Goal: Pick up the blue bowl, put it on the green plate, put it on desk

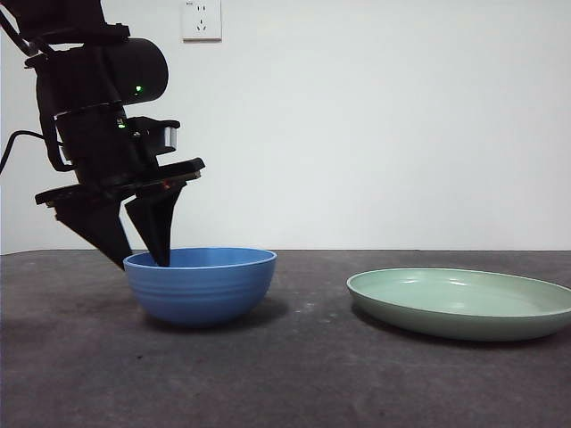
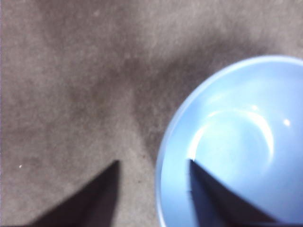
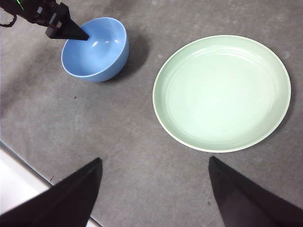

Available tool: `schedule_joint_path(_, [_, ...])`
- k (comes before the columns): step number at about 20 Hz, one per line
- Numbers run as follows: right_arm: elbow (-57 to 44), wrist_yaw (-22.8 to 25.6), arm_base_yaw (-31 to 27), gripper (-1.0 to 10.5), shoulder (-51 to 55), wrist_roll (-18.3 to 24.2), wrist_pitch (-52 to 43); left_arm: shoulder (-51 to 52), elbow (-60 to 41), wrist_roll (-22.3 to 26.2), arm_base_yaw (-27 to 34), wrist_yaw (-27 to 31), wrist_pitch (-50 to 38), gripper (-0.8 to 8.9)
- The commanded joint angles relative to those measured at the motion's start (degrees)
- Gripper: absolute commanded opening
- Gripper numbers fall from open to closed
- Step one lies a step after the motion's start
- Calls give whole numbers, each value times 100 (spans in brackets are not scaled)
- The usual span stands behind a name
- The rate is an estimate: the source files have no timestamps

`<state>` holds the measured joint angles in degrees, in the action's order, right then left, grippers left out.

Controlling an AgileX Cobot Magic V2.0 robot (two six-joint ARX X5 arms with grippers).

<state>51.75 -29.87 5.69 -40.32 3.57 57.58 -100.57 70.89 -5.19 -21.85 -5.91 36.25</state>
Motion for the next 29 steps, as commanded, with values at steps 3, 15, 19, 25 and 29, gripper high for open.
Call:
schedule_joint_path(3, [114,-11,24,361,-42,-57,-59,-146,120,-52,-31,11,-4,46])
schedule_joint_path(15, [114,-11,24,361,-42,-57,-96,157,221,-302,-103,-31,-26,15])
schedule_joint_path(19, [114,-11,24,361,-42,-59,-94,575,557,-422,-442,-476,15,15])
schedule_joint_path(25, [114,-13,24,361,-39,-127,-94,527,1016,-844,-1211,-481,-433,15])
schedule_joint_path(29, [114,-11,22,361,-39,-157,-90,2,1528,-946,-1473,-476,-431,15])
